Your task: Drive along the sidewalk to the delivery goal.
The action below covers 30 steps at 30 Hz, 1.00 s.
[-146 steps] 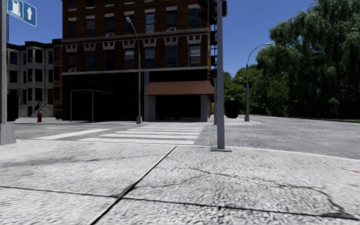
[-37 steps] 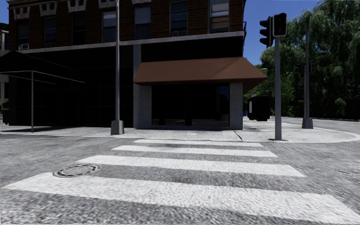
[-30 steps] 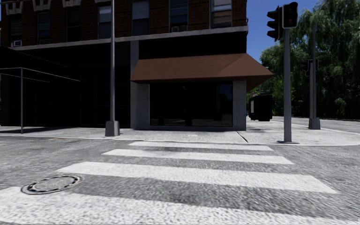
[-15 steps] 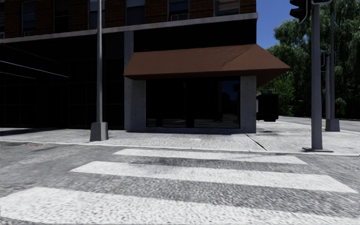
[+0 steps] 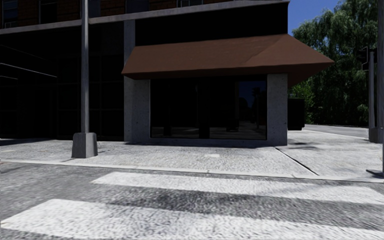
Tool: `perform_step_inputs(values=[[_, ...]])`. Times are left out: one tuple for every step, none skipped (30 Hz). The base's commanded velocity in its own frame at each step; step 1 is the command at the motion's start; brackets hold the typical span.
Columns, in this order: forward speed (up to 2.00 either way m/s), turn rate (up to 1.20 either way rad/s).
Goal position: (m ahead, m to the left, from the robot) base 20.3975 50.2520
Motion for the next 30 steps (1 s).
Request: perform_step_inputs(values=[[2.00, 0.00], [2.00, 0.00], [2.00, 0.00], [2.00, 0.00], [2.00, 0.00], [2.00, 0.00], [2.00, 0.00], [2.00, 0.00], [2.00, 0.00], [2.00, 0.00], [2.00, 0.00], [2.00, 0.00], [2.00, 0.00], [2.00, 0.00], [2.00, 0.00], [2.00, 0.00], [2.00, 0.00], [2.00, 0.00], [2.00, 0.00], [2.00, 0.00], [2.00, 0.00], [2.00, 0.00], [2.00, 0.00], [2.00, 0.00], [2.00, 0.00], [2.00, 0.00], [1.94, 0.00], [1.77, 0.00], [1.77, 0.00], [1.60, 0.00]])
